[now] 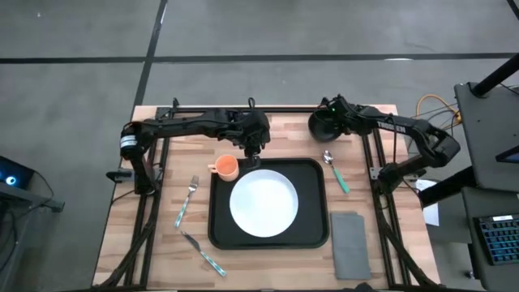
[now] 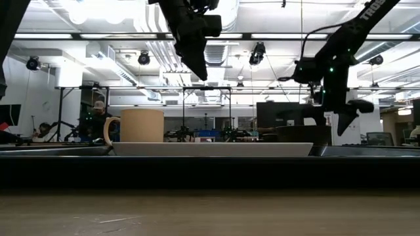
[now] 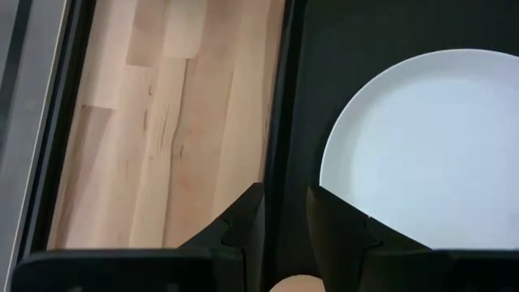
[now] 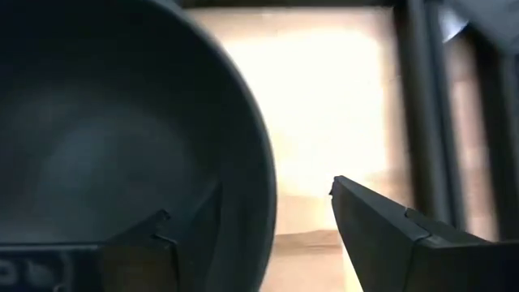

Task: Set up tray
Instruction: Put the gray napkin on the black serving tray to the right of the white plate

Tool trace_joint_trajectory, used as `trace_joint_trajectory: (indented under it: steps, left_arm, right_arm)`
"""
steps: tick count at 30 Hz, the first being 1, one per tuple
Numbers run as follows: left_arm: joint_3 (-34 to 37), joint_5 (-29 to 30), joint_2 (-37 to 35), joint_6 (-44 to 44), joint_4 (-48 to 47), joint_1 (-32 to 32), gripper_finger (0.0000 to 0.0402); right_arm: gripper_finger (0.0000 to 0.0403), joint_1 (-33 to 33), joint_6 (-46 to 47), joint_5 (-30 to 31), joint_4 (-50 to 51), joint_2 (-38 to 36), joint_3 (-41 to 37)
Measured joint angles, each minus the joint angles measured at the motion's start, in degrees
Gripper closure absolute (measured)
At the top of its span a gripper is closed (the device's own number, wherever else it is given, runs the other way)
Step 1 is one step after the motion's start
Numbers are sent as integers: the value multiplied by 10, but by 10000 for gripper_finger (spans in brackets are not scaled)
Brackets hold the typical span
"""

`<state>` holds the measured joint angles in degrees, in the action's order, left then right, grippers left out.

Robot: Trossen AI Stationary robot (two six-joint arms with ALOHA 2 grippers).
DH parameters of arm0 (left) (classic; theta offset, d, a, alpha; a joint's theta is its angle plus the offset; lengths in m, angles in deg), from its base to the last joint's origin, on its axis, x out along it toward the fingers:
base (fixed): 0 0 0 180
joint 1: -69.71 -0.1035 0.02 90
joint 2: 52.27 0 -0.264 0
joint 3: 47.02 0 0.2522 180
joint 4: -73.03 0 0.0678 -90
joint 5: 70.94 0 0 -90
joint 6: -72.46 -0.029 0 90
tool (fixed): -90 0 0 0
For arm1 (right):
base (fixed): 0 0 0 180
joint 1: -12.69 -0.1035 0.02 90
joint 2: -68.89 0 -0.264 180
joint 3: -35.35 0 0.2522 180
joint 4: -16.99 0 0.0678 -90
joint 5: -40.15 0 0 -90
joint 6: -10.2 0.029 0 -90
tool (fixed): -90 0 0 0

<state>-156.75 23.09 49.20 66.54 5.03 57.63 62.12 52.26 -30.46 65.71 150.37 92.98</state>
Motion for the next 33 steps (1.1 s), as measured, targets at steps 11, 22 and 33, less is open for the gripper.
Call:
trace_joint_trajectory:
  steps: [11, 22, 33]
  left_arm:
    - [0, 0, 0, 5, 0, 0, 326]
    - [0, 0, 0, 6, 2, 1, 326]
    - [18, 9, 0, -251, 43, 37, 326]
  right_arm:
    - [377, 3, -48, -35, -28, 6, -5]
    - [394, -10, -90, -50, 44, -125, 39]
    - [394, -179, -90, -66, 132, -183, 157]
